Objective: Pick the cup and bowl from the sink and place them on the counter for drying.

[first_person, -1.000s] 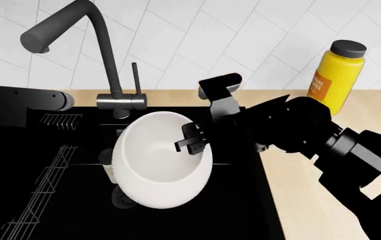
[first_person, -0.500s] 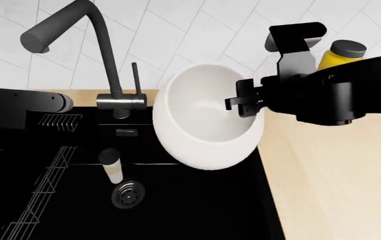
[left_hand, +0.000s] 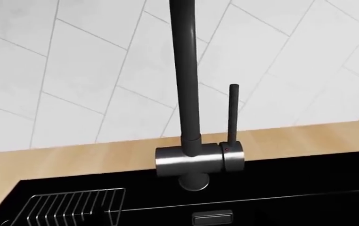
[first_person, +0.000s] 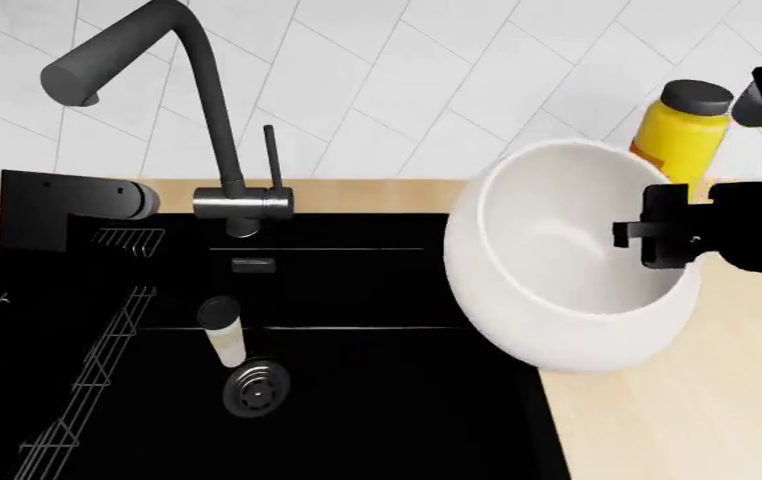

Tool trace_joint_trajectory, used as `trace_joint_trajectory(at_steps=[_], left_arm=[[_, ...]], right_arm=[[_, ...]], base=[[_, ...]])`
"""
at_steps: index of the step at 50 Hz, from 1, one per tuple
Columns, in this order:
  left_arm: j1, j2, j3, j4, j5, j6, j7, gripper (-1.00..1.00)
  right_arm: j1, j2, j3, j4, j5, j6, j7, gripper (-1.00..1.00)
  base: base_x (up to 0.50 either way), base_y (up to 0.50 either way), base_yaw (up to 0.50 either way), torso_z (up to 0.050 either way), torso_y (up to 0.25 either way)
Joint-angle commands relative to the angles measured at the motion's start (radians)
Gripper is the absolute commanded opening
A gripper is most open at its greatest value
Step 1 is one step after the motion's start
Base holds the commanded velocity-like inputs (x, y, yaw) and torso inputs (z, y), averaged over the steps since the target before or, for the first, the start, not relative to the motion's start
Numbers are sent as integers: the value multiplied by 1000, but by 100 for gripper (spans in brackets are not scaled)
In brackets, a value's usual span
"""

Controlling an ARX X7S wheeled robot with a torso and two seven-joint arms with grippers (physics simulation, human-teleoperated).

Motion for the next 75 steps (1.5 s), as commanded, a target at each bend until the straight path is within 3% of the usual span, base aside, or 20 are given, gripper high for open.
trace_joint_trajectory(at_steps=[1, 9, 18, 27, 34, 47, 69, 70, 75], left_arm=[[-7, -13, -13, 2, -16, -5, 7, 100], [4, 10, 24, -14, 4, 18, -11, 100], [10, -9, 21, -14, -5, 17, 0, 100], [34, -22, 4, -2, -17, 21, 8, 100], [44, -32, -13, -2, -18, 33, 9, 100], [22, -10, 35, -30, 1, 41, -12, 100], [35, -36, -1, 0, -33, 9, -17, 100], [35, -35, 3, -3, -32, 12, -17, 100], [19, -32, 14, -9, -33, 6, -22, 100]], right_arm=[[22, 145, 8, -28, 63, 82, 33, -100], [-3, 251, 8, 22, -2, 61, 24, -100], [-73, 379, 4, -5, -99, -85, 21, -100], [-79, 430, 3, 19, -169, -109, 29, -100], [-134, 429, -30, 56, -205, -242, 56, -100], [-103, 407, -16, 169, -285, -189, 107, -100], [-202, 442, -76, 198, -269, -301, 62, -100], [-200, 444, -73, 198, -267, -305, 63, 100], [-185, 446, -59, 199, -277, -294, 61, 100]], base=[[0, 0, 0, 0, 0], [0, 0, 0, 0, 0], [0, 0, 0, 0, 0], [0, 0, 0, 0, 0], [0, 0, 0, 0, 0], [0, 0, 0, 0, 0], [0, 0, 0, 0, 0], [0, 0, 0, 0, 0], [0, 0, 0, 0, 0]])
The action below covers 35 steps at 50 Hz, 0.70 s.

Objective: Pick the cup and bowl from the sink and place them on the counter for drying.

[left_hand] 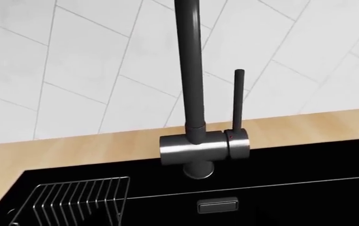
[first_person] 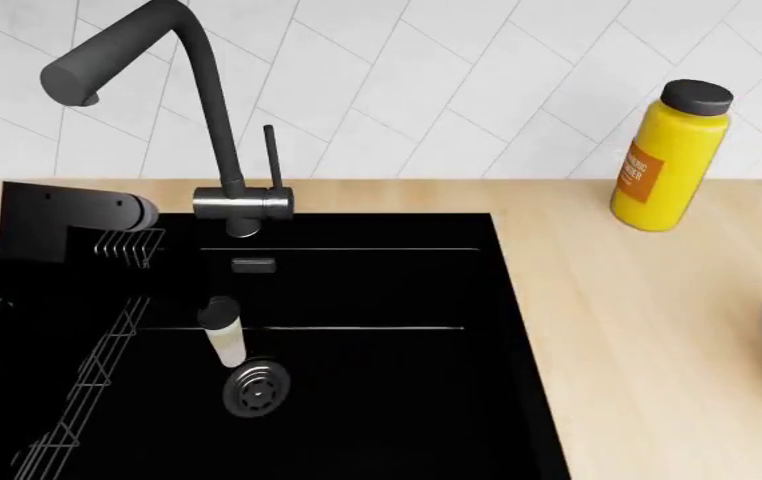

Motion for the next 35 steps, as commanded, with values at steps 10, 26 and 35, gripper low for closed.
trace_joint_trajectory(at_steps=[10, 26, 35], left_arm=[[-5, -7, 3, 3, -15, -7, -5, 100], [-8, -1, 24, -13, -10, 12, -8, 100], [-19, 3, 27, -10, -21, -5, -18, 100]], right_arm=[[52, -8, 33, 6, -123, 15, 17, 100], [161, -72, 106, -11, -262, 56, 38, 100], [191, -156, 135, -64, -258, 30, -141, 100]], base=[[0, 0, 0, 0, 0], [0, 0, 0, 0, 0], [0, 0, 0, 0, 0]])
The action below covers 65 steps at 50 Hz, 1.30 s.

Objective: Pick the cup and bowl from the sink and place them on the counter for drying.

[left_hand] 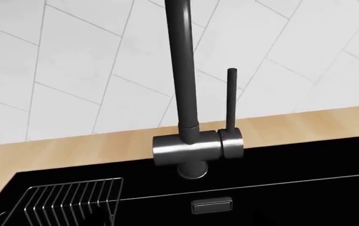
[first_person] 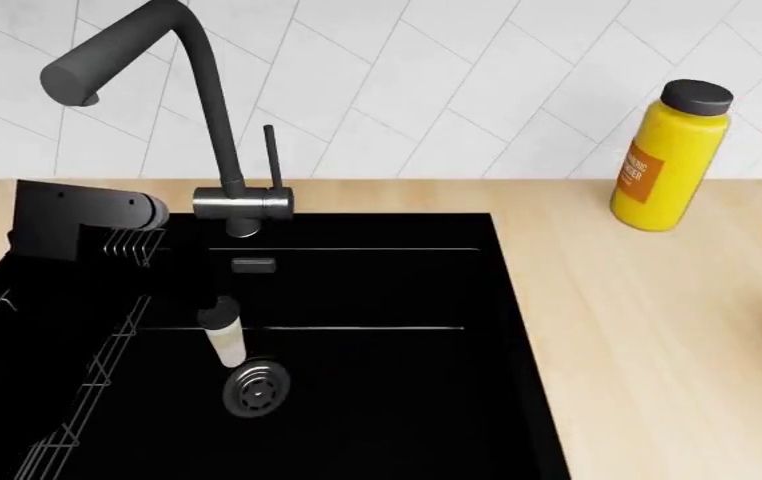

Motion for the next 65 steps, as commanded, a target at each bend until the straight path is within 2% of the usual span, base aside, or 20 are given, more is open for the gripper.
trace_joint_trajectory(at_steps=[1, 8, 14, 16, 30, 35, 38, 39, 40, 42, 45, 46, 51, 52, 56, 58, 61, 62, 63, 65], left_arm=[[-7, -1, -3, 5, -15, -16, -6, 100], [-8, 20, 12, -3, -23, -20, -10, 100], [-10, 22, 23, -9, -35, -35, -9, 100], [-27, 37, 50, -24, -22, -31, -19, 100], [-3, 22, 37, -13, -44, -43, -15, 100], [-23, 81, 85, -75, -23, -40, -42, 100], [-17, 86, 96, -87, -11, -43, -60, 100], [-20, 100, 95, -98, -12, -42, -64, 100], [-24, 142, 47, -107, -50, -83, -79, 100], [-27, 133, 103, -95, -14, -60, -93, 100], [-26, 162, 85, -100, -28, -84, -113, 100], [-40, 167, 137, -116, 0, -64, -118, 100], [-52, 198, 164, -141, 23, -45, -144, 100], [-33, 244, 79, -156, -5, -65, -172, 100], [-5, 233, 160, -167, 66, 19, -184, 100], [-5, 244, 160, -179, 77, 14, -208, 100], [-4, 297, 87, -207, 59, -13, -255, 100], [-5, 292, 104, -210, 66, -10, -253, 100], [10, 313, 74, -224, 50, 10, -243, 100], [22, 291, 141, -221, 119, 49, -278, 100]], right_arm=[[55, -91, 36, -55, -44, -1, -147, 100], [105, -197, 36, -117, -66, 43, -232, 100], [87, -244, 50, -193, -23, 3, -244, 100], [86, -253, 52, -210, -16, 0, -248, 100], [96, -260, 61, -328, 37, 30, -257, 100], [98, -266, 64, -352, 47, 31, -248, 100], [97, -274, 63, -357, 43, 31, -250, 100], [96, -275, 63, -356, 42, 30, -250, 100], [96, -278, 63, -354, 39, 29, -253, 100], [95, -278, 64, -353, 37, 25, -253, 100], [86, -280, 62, -354, 33, 19, -256, 100], [82, -282, 61, -354, 31, 15, -257, 100], [64, -280, 60, -363, 30, 0, -258, 100], [60, -279, 61, -365, 32, -4, -257, 100], [63, -280, 63, -369, 33, -3, -257, 100], [64, -280, 64, -374, 35, 1, -256, 100], [65, -275, 68, -380, 37, -2, -254, 100], [62, -275, 69, -380, 37, -6, -253, 100], [58, -274, 69, -381, 36, -11, -253, 100], [52, -275, 68, -384, 35, -17, -253, 100]], base=[[0, 0, 0, 0, 0], [0, 0, 0, 0, 0], [0, 0, 0, 0, 0], [0, 0, 0, 0, 0], [0, 0, 0, 0, 0], [0, 0, 0, 0, 0], [0, 0, 0, 0, 0], [0, 0, 0, 0, 0], [0, 0, 0, 0, 0], [0, 0, 0, 0, 0], [0, 0, 0, 0, 0], [0, 0, 0, 0, 0], [0, 0, 0, 0, 0], [0, 0, 0, 0, 0], [0, 0, 0, 0, 0], [0, 0, 0, 0, 0], [0, 0, 0, 0, 0], [0, 0, 0, 0, 0], [0, 0, 0, 0, 0], [0, 0, 0, 0, 0]])
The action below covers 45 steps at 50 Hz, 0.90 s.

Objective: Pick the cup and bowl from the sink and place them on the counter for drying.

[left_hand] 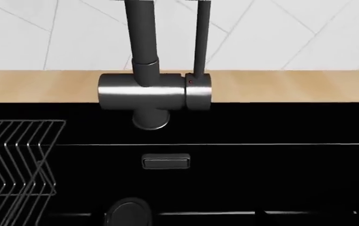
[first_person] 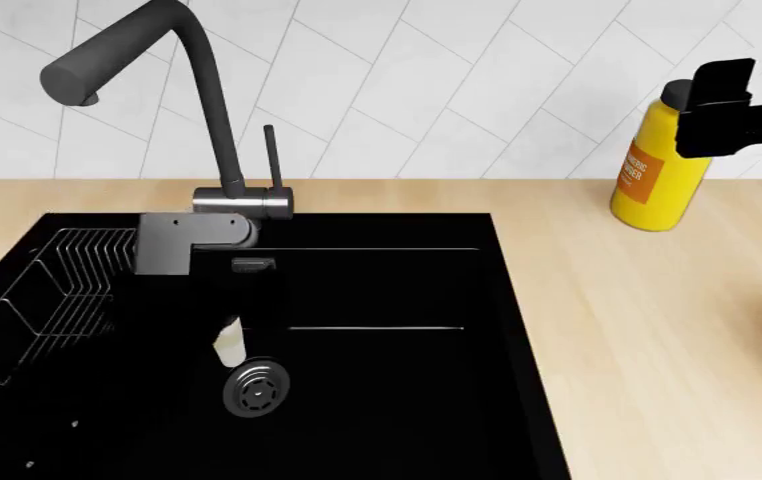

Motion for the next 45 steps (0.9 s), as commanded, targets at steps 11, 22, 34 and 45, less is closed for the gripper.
trace_joint_trajectory(at_steps=[11, 22, 34, 45], left_arm=[[137, 152, 3, -150, 84, 167, -110, 100], [150, 173, 38, -258, 136, 265, -129, 100], [98, 192, 65, -469, 198, 419, -129, 100], [29, 187, 69, -696, 183, 480, -55, 100]], right_arm=[[-27, -5, 2, -16, -8, -25, -8, 100], [-53, -5, -1, -21, -16, -43, -13, 100], [-91, -5, -5, -25, -22, -74, -18, 100], [-118, -4, -7, -26, -27, -96, -20, 100]], base=[[0, 0, 0, 0, 0], [0, 0, 0, 0, 0], [0, 0, 0, 0, 0], [0, 0, 0, 0, 0]])
